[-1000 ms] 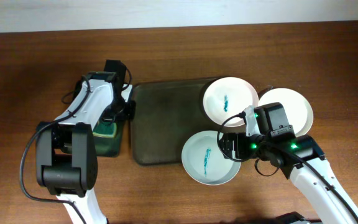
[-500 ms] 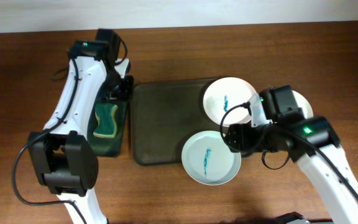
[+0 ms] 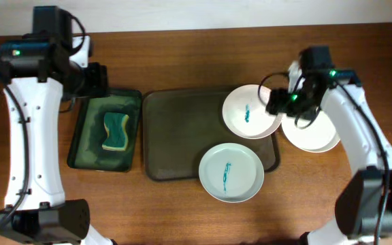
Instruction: Clean dirty plates on tray and stack at the side
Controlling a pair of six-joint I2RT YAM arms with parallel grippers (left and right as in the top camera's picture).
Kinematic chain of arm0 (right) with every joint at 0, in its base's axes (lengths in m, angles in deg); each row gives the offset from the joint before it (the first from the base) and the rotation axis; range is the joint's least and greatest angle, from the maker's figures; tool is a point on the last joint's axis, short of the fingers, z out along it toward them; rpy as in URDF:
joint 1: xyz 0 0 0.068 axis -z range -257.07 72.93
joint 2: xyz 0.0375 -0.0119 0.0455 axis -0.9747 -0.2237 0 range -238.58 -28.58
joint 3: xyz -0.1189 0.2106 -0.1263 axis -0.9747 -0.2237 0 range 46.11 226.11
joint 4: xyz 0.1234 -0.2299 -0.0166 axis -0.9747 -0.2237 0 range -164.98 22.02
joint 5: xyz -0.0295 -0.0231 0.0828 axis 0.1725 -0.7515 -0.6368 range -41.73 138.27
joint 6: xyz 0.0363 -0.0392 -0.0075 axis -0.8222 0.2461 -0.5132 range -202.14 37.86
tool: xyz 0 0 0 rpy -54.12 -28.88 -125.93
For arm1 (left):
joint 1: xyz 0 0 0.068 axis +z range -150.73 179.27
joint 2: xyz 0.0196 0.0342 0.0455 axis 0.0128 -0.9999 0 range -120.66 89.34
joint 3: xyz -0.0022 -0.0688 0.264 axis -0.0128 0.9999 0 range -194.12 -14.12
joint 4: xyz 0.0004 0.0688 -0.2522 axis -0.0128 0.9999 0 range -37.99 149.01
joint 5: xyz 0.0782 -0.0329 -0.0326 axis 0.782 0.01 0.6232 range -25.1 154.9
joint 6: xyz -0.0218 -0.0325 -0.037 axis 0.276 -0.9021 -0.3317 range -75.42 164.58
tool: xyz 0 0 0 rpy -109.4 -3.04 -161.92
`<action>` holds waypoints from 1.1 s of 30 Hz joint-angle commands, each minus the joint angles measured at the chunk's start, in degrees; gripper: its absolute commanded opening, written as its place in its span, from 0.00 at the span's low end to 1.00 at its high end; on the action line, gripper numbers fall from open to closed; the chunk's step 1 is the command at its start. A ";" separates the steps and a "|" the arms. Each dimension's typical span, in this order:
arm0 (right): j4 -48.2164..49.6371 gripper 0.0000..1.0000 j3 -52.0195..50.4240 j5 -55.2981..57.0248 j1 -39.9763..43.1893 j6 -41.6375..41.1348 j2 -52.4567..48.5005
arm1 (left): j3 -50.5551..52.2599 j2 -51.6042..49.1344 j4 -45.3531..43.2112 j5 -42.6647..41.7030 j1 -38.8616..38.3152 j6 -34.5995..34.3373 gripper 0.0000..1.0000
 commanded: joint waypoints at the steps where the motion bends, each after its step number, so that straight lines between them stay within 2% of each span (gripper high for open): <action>1: 2.36 0.66 1.33 0.59 2.54 3.15 -3.85 | 7.69 -0.79 -2.58 0.46 2.60 0.26 0.69; 5: 0.57 0.66 1.22 0.79 2.47 3.54 -4.90 | 23.19 -0.79 -14.01 0.15 5.05 0.31 0.74; 8: -0.52 0.66 1.22 0.76 2.47 3.48 -4.90 | 37.13 -0.96 -28.68 -0.61 4.92 0.48 0.63; 10: -1.53 0.66 1.22 0.76 2.47 3.48 -4.90 | 44.65 -2.19 -37.38 -4.66 4.74 0.48 0.56; 11: -1.66 0.66 1.22 0.76 2.45 3.48 -4.90 | 46.80 -3.13 -40.19 -4.92 4.28 0.46 0.48; 12: -1.77 0.66 1.22 0.76 2.47 3.48 -4.90 | 47.78 -4.59 -41.97 -4.02 3.39 0.46 0.44; 16: -1.77 0.66 1.22 0.76 2.47 3.48 -4.90 | 47.76 -8.31 -44.59 3.32 -0.44 -0.85 0.44; 19: -1.88 0.66 1.22 0.76 2.47 3.48 -4.90 | 47.78 -10.21 -45.24 4.83 -1.40 -3.93 0.36; 20: -1.99 0.66 1.22 0.76 2.47 3.48 -4.90 | 47.78 -11.19 -45.27 4.81 -1.27 -5.14 0.29; 22: -2.01 0.66 1.22 0.76 2.47 3.48 -4.90 | 47.78 -12.17 -45.38 4.79 -1.25 -5.27 0.08; 23: -2.01 0.66 1.22 0.76 2.47 3.48 -4.90 | 47.78 -12.28 -45.31 4.79 -1.27 -5.27 0.00; 26: -2.19 0.66 1.22 0.79 2.47 3.50 -4.90 | 46.64 -12.07 -43.30 4.83 -1.25 -5.25 0.00; 28: -2.43 0.66 1.22 0.81 2.47 3.52 -4.90 | 42.49 -11.47 -38.91 4.94 -1.25 -5.25 0.00; 33: 3.13 0.66 1.22 1.01 2.47 5.75 -4.92 | 21.46 -11.26 -23.12 4.83 -1.44 -4.13 0.00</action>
